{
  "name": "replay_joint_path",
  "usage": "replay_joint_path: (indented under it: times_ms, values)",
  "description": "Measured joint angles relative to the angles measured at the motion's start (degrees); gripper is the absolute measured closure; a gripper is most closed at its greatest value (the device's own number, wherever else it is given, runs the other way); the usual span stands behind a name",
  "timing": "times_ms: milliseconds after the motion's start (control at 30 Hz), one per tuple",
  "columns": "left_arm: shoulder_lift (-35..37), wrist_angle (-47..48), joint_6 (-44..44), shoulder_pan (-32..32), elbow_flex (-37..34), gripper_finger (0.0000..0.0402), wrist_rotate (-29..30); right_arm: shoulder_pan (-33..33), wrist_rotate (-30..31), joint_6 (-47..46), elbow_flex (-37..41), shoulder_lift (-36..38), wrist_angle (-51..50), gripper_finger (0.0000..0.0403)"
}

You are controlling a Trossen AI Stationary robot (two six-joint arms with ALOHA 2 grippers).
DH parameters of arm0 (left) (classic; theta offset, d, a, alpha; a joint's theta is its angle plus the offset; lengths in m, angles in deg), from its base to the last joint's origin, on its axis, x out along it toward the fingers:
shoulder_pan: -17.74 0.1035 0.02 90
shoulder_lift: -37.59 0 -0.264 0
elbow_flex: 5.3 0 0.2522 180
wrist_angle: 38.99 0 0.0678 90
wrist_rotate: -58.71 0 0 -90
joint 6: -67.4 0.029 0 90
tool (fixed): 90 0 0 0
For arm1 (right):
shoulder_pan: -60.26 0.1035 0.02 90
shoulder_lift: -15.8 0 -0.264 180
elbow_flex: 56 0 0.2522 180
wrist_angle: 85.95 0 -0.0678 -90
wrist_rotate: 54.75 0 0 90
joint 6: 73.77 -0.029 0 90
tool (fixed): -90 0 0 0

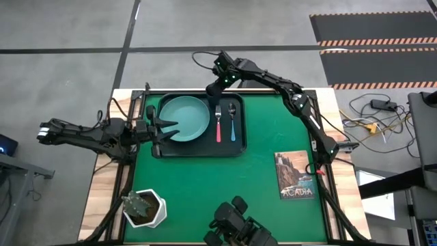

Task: Pick and place plate/cup/fork/spoon on tray
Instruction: Put the dark blue cup on the black tray to the top right of the green plate, then return to Home Position

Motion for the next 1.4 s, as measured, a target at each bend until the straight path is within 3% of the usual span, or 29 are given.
replay_joint_path:
  times_ms: [167,533,867,1067,1400]
  values:
    - [0.00,0.00,0.00,0.00,0.00,0.0292,0.00,0.17,-0.01,-0.36,1.41,0.02,1.60,0.0383]
    - [0.00,0.01,0.00,0.00,0.00,0.0292,0.00,0.17,-0.02,-1.74,1.15,0.84,1.42,0.0305]
    - [0.00,0.48,0.02,0.00,0.00,0.0292,0.00,3.81,0.11,0.18,5.12,10.95,-1.01,0.0275]
    - [-0.13,1.45,-0.01,0.00,0.00,0.0292,0.00,10.76,2.97,3.82,18.49,24.57,4.97,0.0282]
    - [-0.11,1.50,-0.11,-0.02,-0.68,0.0292,0.02,22.84,3.09,5.93,58.94,53.76,31.26,0.0283]
